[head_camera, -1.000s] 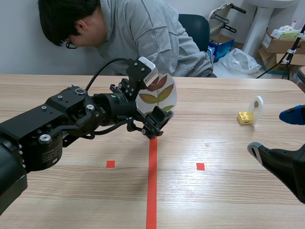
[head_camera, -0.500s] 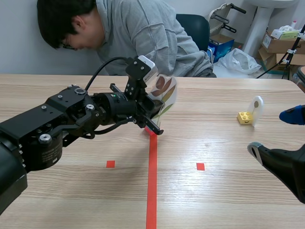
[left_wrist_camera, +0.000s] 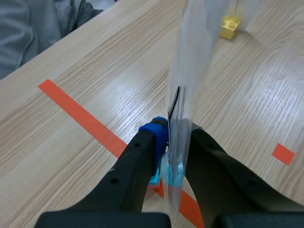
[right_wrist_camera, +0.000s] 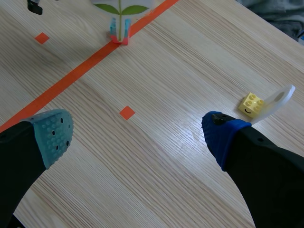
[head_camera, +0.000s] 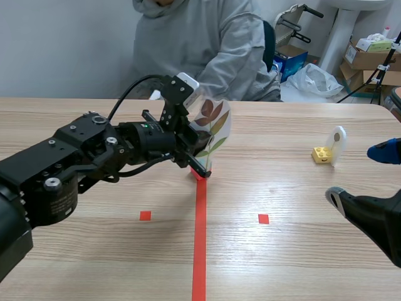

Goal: Do the leaf sorting experiment

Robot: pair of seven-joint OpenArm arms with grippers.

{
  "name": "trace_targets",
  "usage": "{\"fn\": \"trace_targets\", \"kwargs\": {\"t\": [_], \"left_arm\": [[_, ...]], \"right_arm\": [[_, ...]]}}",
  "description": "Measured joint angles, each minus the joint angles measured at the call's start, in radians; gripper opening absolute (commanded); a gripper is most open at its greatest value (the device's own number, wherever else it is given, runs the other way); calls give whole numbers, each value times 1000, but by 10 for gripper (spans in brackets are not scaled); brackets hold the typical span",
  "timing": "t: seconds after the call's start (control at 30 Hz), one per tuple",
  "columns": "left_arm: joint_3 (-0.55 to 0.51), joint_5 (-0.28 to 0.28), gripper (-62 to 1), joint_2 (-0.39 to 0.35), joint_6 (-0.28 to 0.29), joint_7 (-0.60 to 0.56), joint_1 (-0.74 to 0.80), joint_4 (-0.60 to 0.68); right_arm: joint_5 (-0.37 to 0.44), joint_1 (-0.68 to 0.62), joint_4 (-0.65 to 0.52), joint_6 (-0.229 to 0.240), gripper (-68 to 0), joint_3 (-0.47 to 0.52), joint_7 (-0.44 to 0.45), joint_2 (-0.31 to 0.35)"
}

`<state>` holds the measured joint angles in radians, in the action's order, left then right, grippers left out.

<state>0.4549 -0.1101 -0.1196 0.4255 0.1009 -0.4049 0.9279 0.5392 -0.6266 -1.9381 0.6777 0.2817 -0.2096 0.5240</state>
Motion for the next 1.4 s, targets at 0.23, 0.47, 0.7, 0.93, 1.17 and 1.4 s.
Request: {"fn": "trace_targets", "kwargs": {"t": [0.23,0.47,0.7,0.93,1.17,1.4], "left_arm": [[-241,-114,-569,-69,84,109,146,246],[-406,-137,-569,-110,-3,141,231,326],[-459,-133,-569,-192,-94,94,131,143],[-458,-87,-569,-219,-190,44,-64,-151],[-462,-48,-569,-216,-225,20,-162,-332],[-464,-36,-569,-216,-285,-31,-178,-397]], "right_arm": [[0,0,1,0,-126,0,0,0],[0,0,1,0,-126,0,0,0],[0,0,1,0,-126,0,0,0],[0,0,1,0,-126,0,0,0],[0,0,1,0,-126,0,0,0],[0,0,1,0,-126,0,0,0]]}}
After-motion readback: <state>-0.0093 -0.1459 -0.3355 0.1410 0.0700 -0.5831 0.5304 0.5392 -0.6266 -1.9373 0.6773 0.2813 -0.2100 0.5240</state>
